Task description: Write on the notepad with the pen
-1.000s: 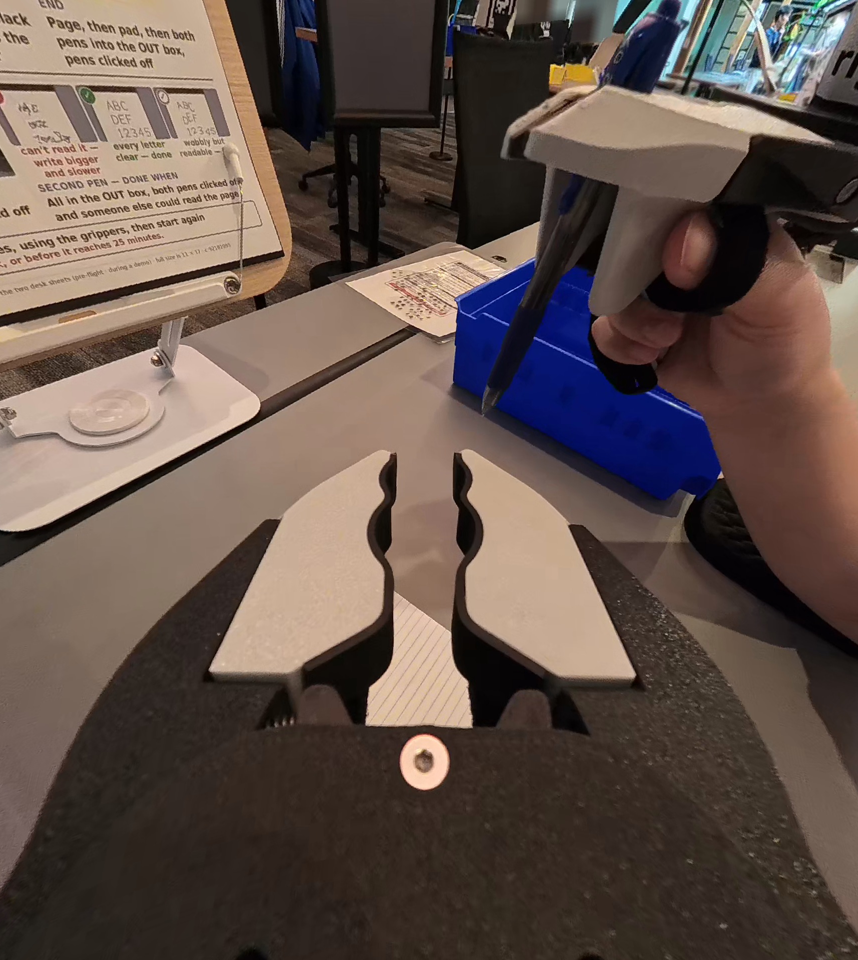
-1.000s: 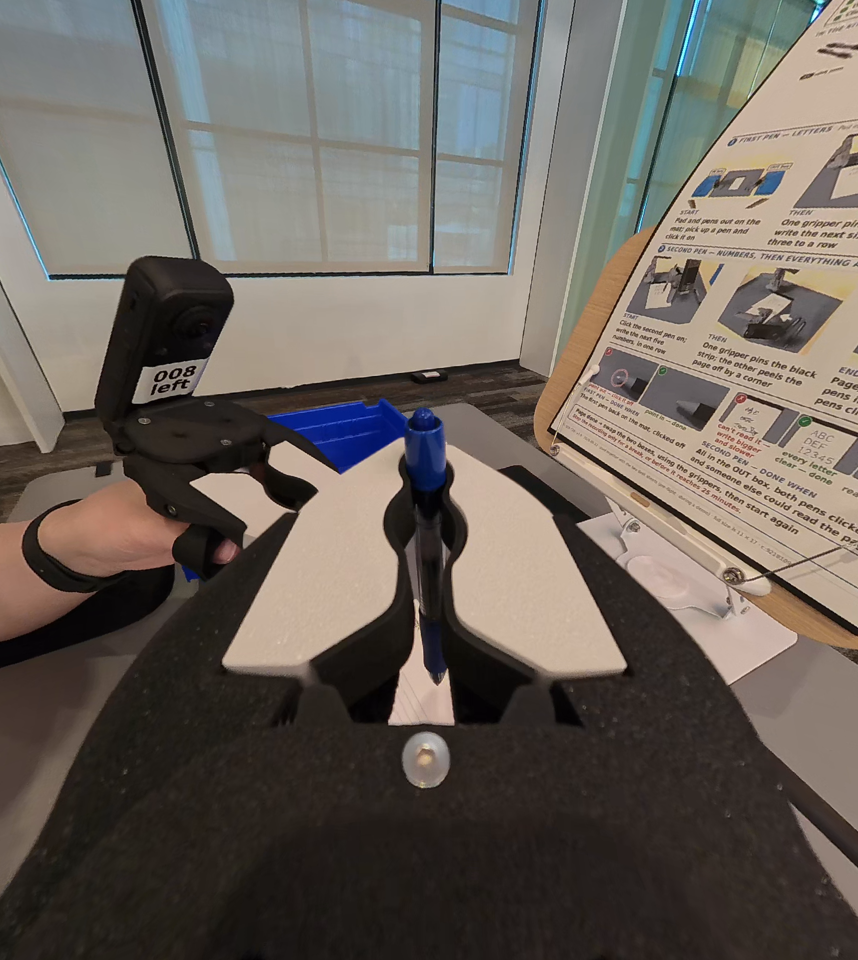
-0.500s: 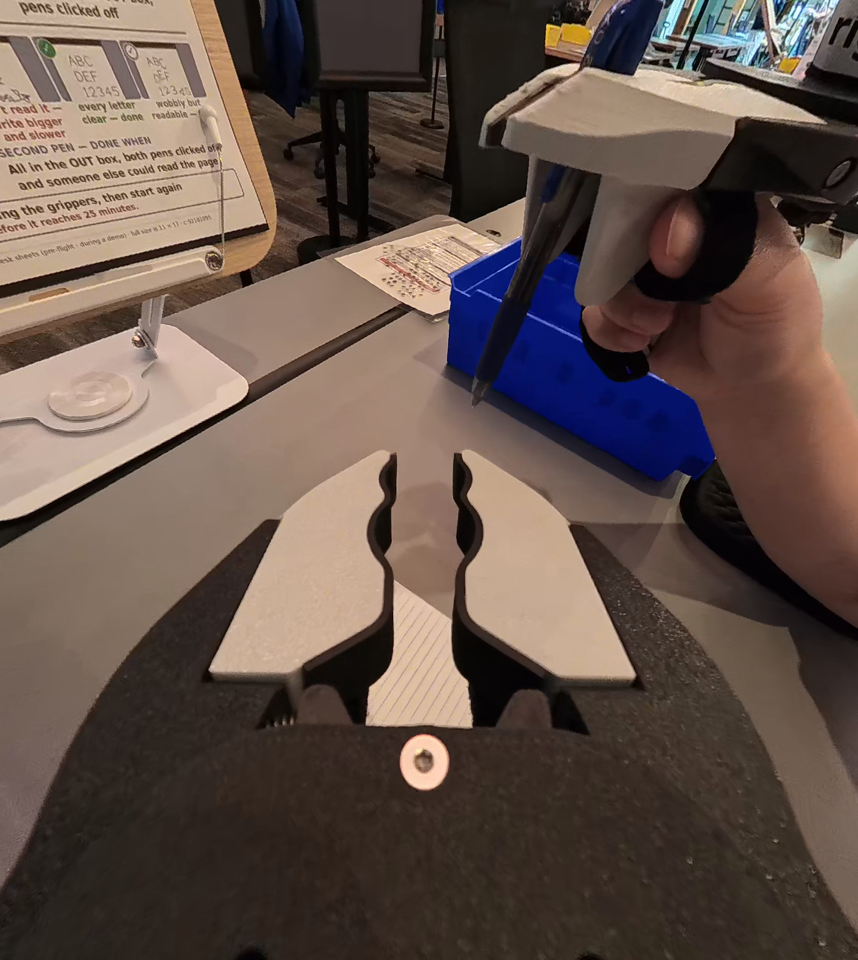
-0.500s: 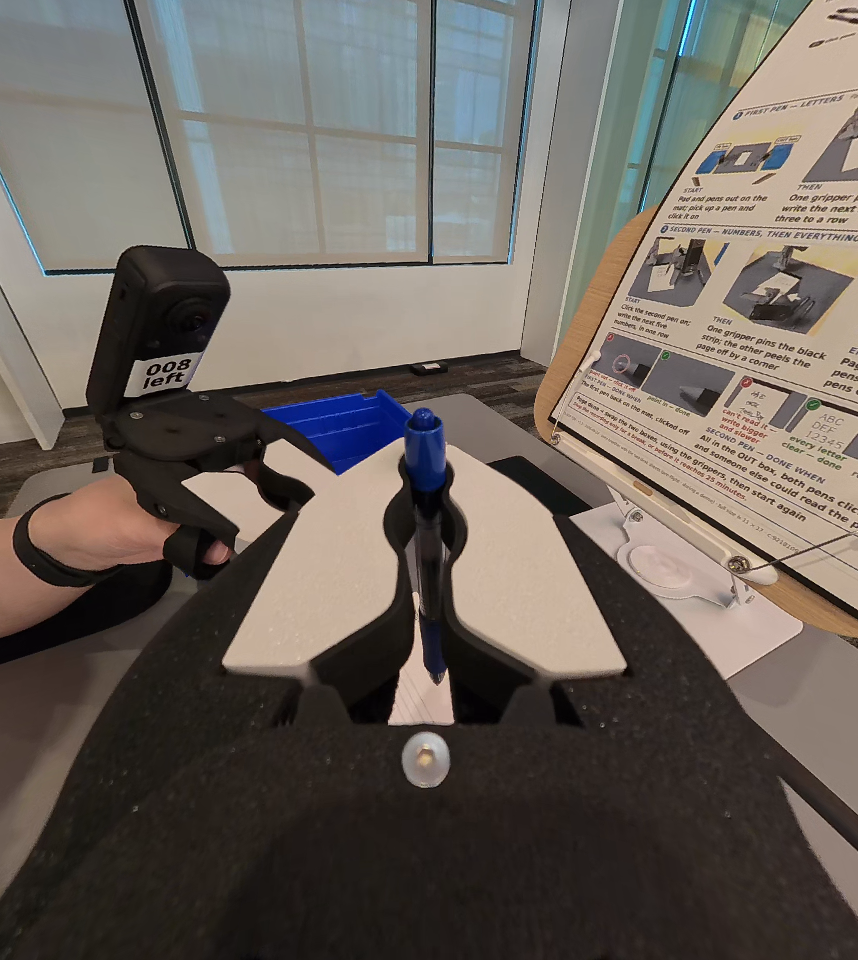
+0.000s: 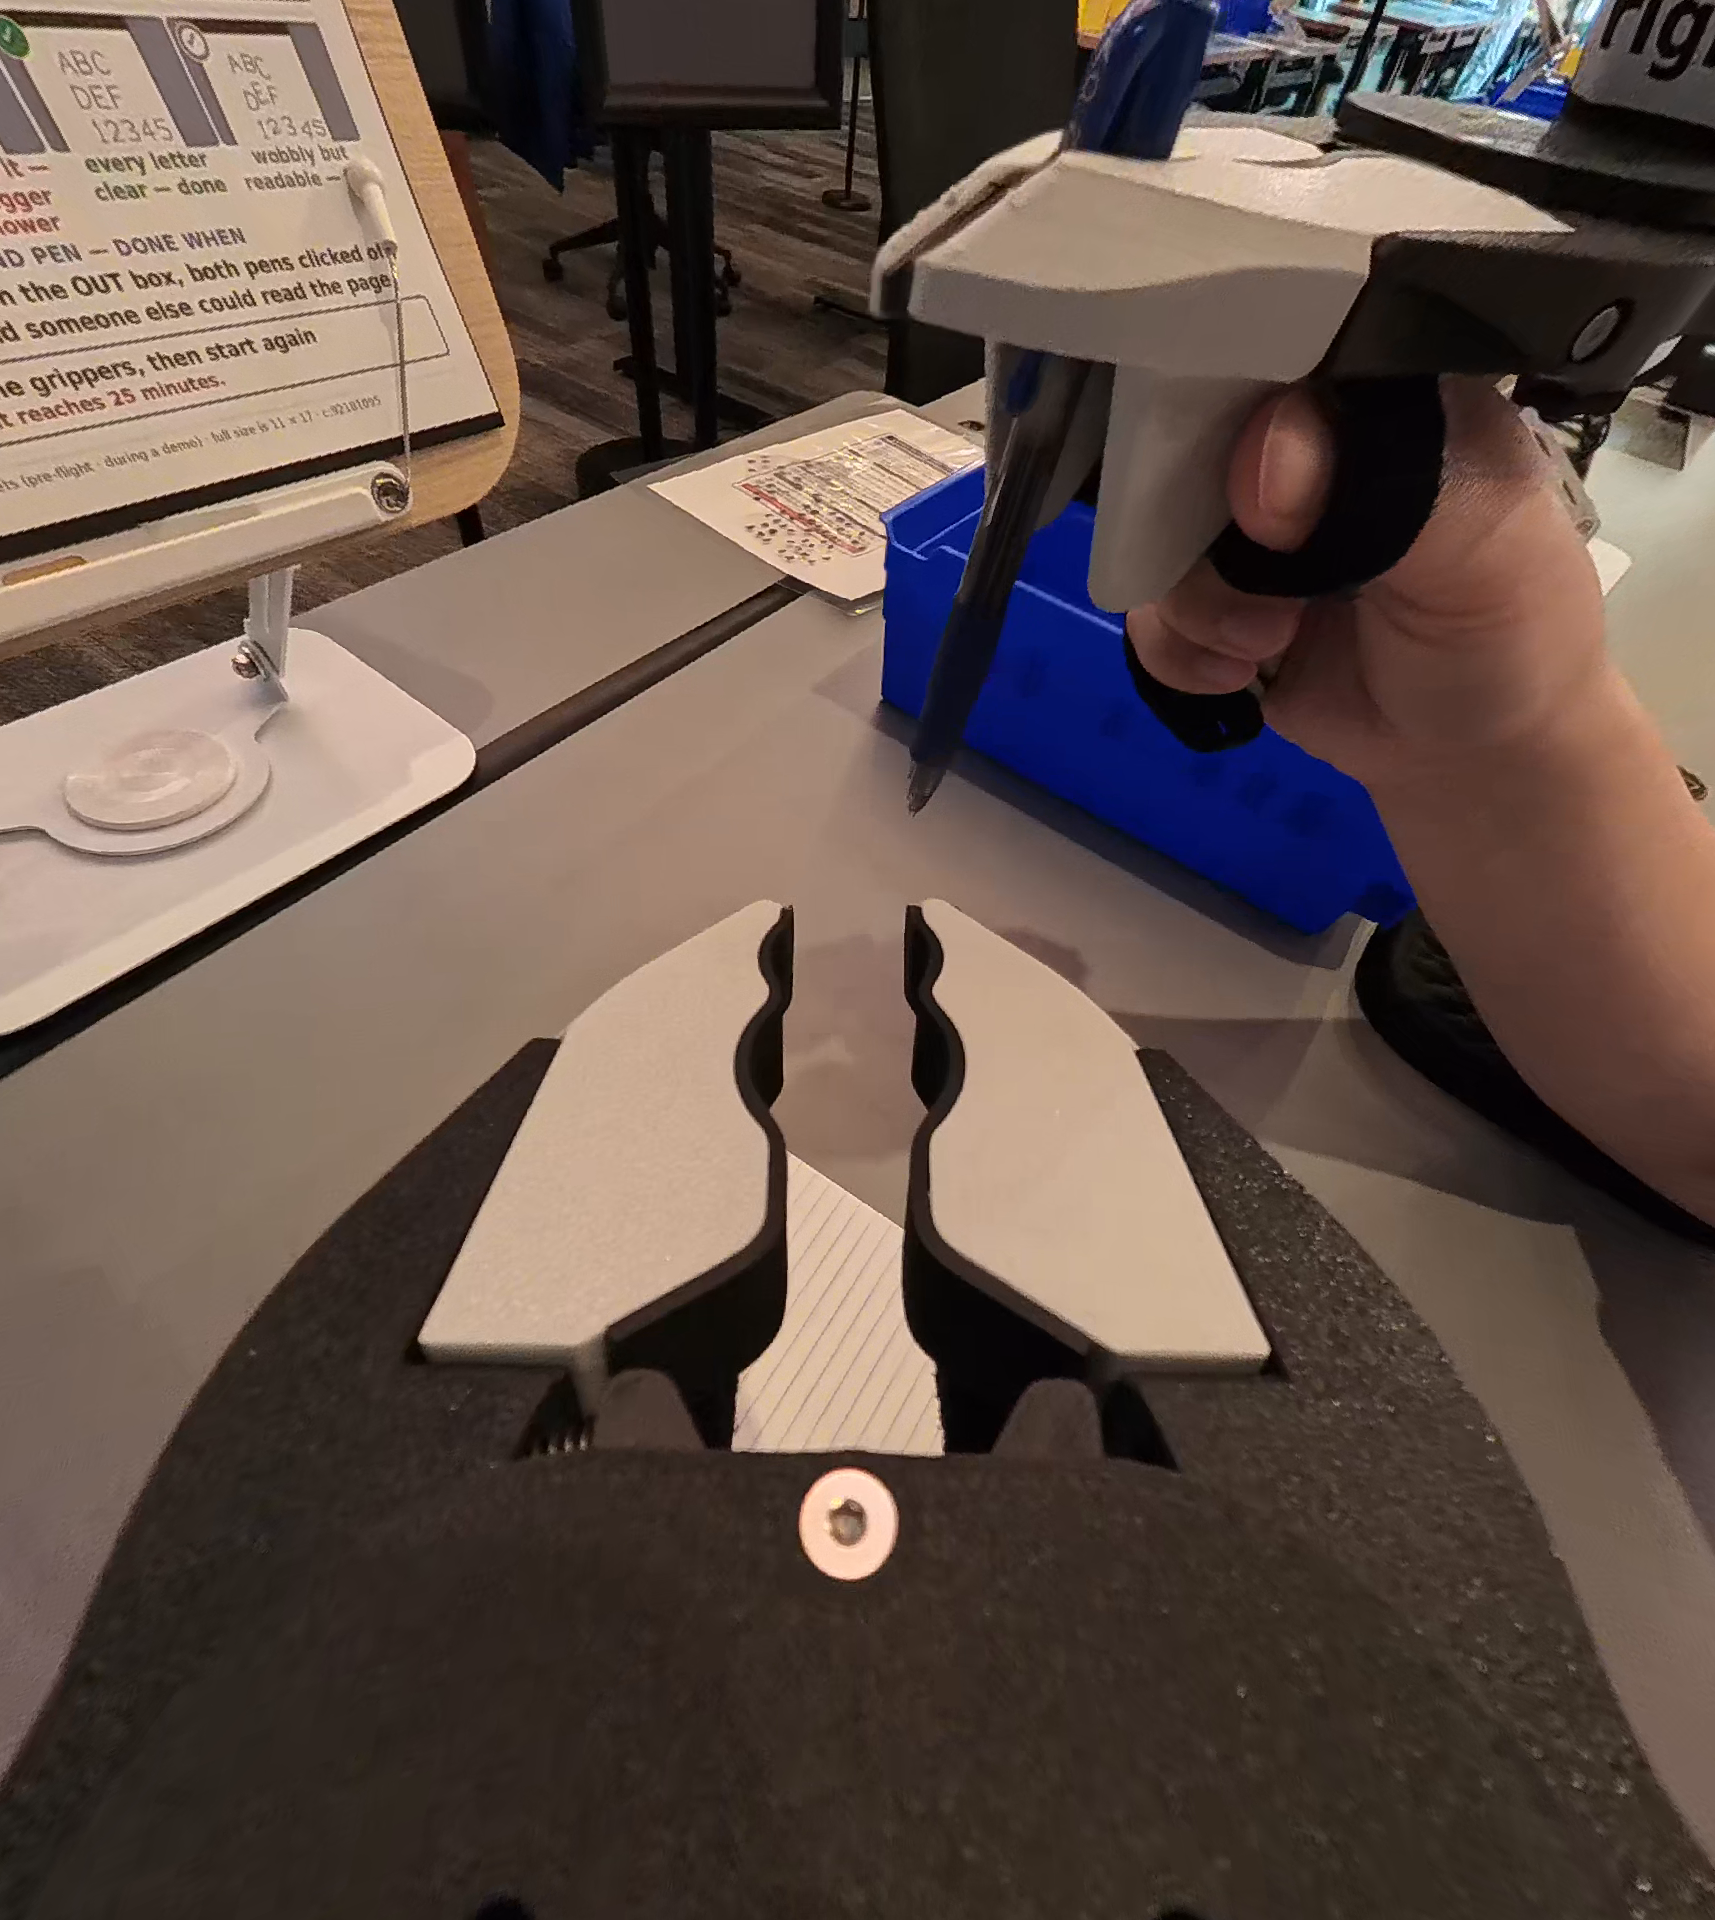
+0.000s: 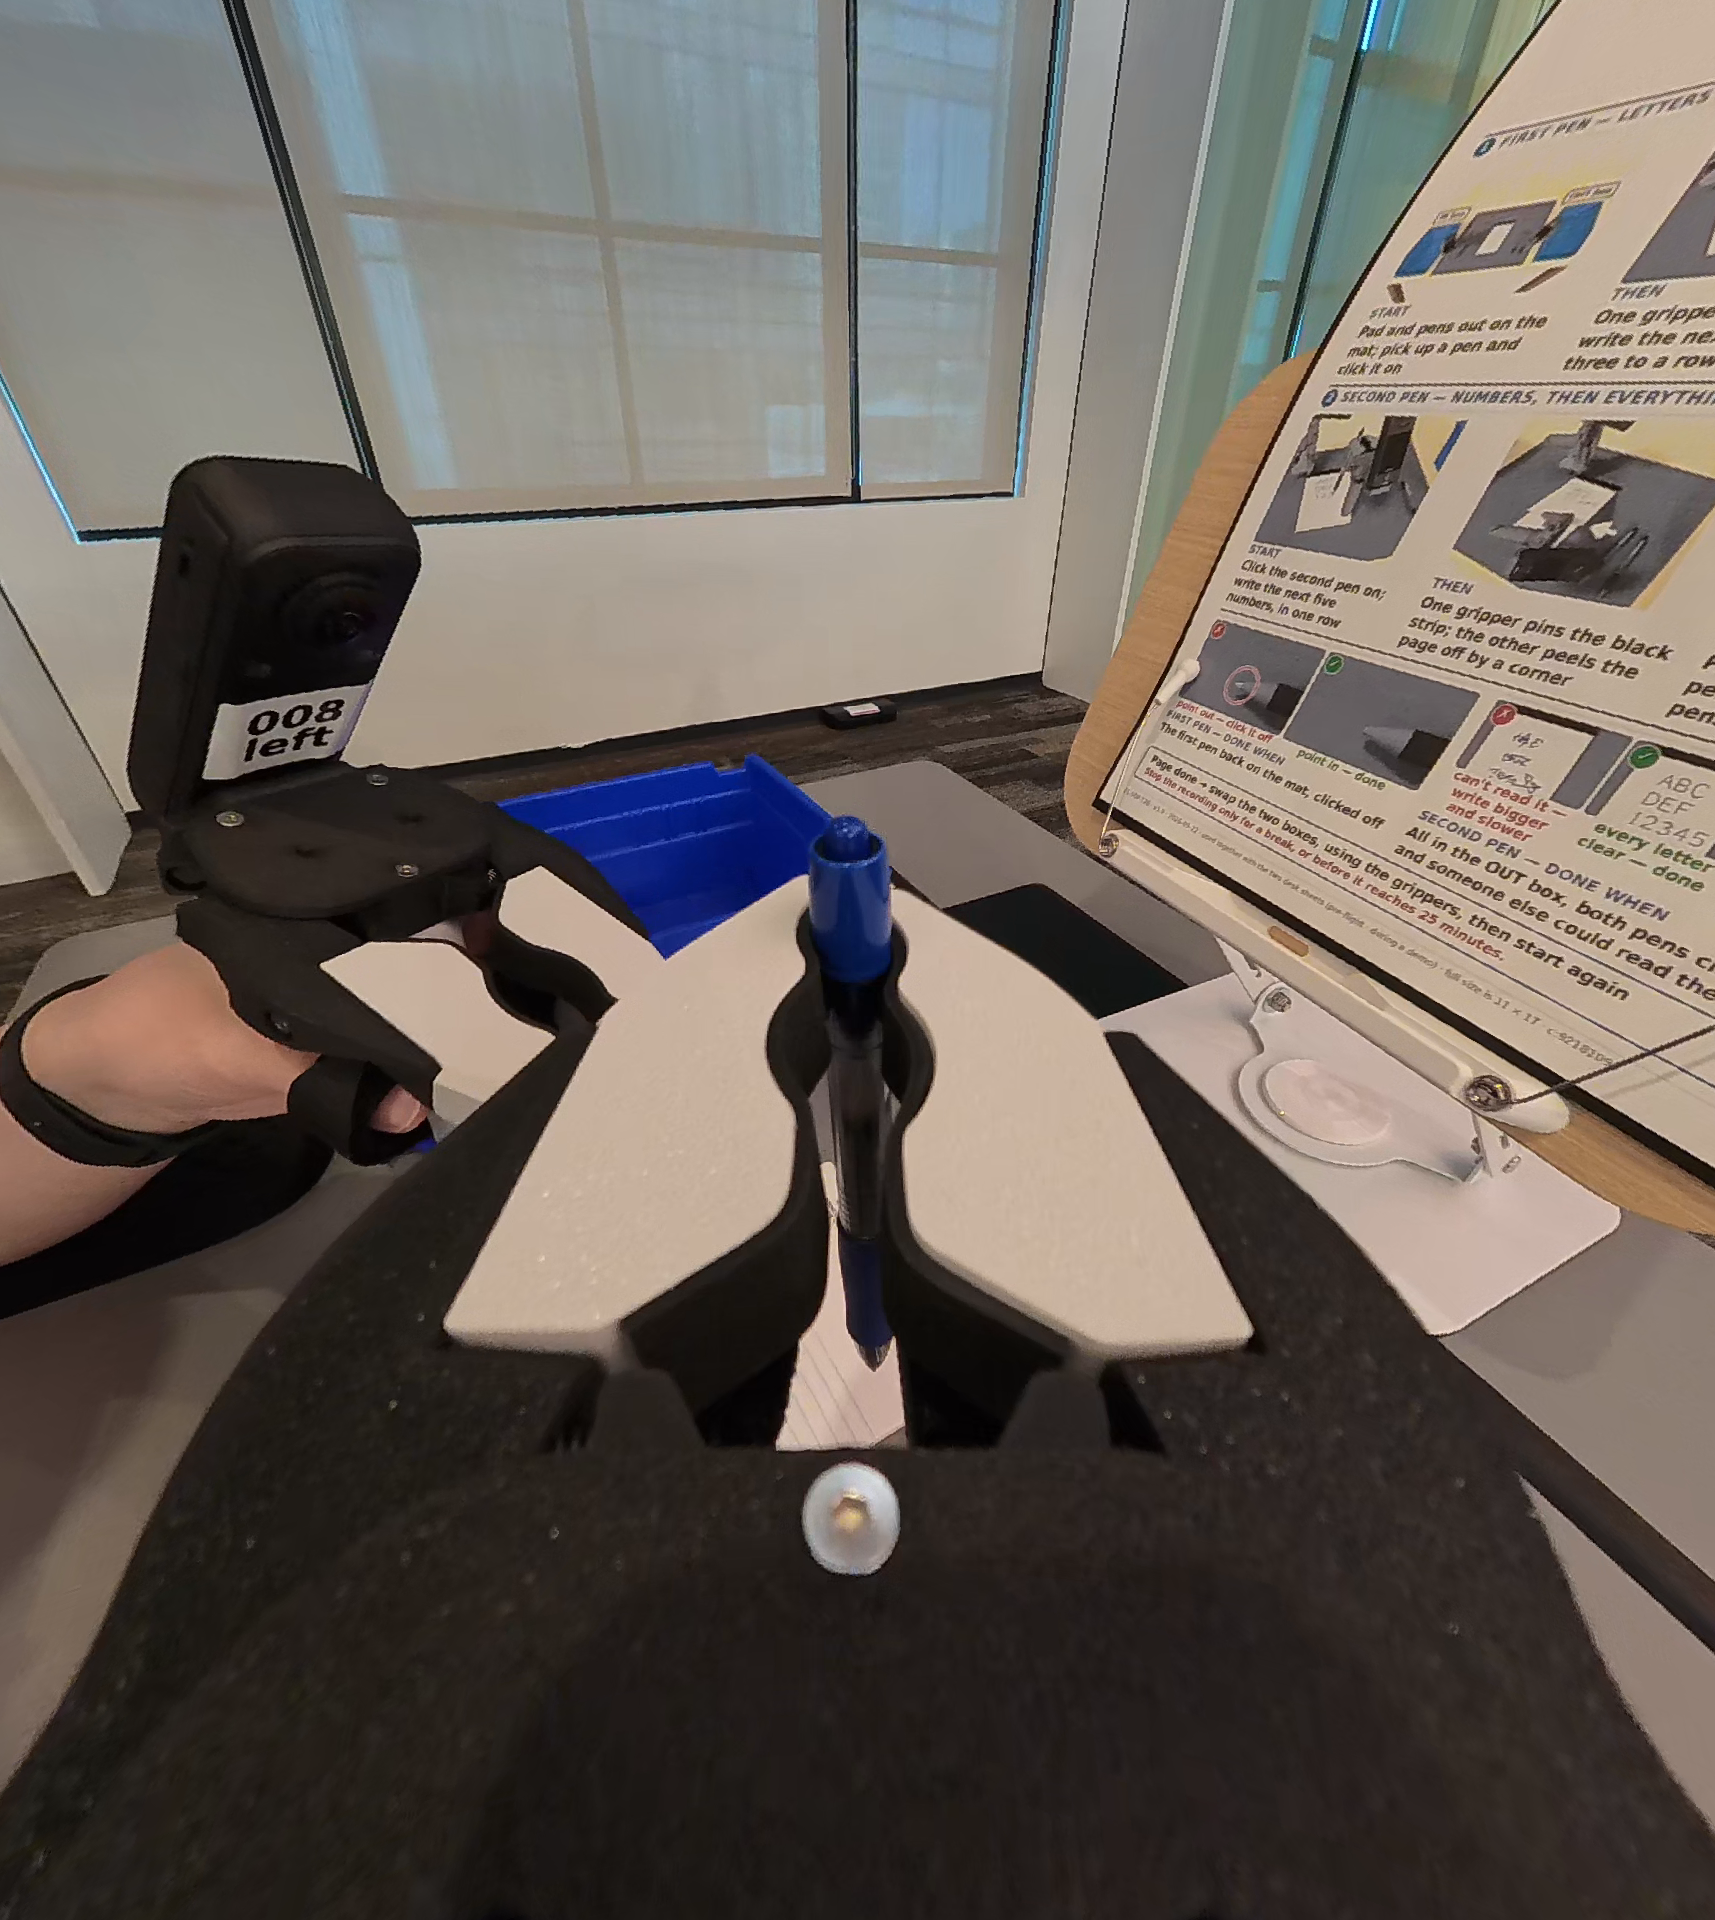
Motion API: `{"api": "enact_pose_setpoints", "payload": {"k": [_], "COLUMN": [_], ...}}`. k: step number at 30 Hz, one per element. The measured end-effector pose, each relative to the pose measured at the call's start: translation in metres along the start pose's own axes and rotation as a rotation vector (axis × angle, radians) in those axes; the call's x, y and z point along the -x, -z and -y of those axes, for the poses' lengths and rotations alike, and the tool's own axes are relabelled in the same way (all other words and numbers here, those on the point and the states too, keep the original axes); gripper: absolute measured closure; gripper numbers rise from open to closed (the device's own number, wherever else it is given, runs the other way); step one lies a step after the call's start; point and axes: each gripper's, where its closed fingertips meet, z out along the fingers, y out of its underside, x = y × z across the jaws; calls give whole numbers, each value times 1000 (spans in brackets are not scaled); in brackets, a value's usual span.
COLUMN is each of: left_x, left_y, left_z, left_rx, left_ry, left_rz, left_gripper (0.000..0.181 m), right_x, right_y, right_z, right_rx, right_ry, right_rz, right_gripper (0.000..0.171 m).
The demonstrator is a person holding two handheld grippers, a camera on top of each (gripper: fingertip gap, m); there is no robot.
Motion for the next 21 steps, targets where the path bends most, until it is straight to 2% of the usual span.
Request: {"api": "enact_pose_setpoints", "payload": {"k": [13, 17, 21], "left_x": [3, 1, -13], "left_y": [-1, 3, 20], "left_z": [-5, -7, 2], "left_rx": [20, 49, 60], "left_ry": [-3, -44, -143], "left_rz": [2, -39, -97], "left_gripper": [162, 176, 181], "right_x": [0, 0, -4], "right_y": [-2, -7, -10], "right_z": [-4, -10, -16], "right_rx": [10, 5, -8], "right_ry": [-6, -28, -45], "right_rz": [-1, 29, 48], "right_gripper": [167, 167, 167]}}
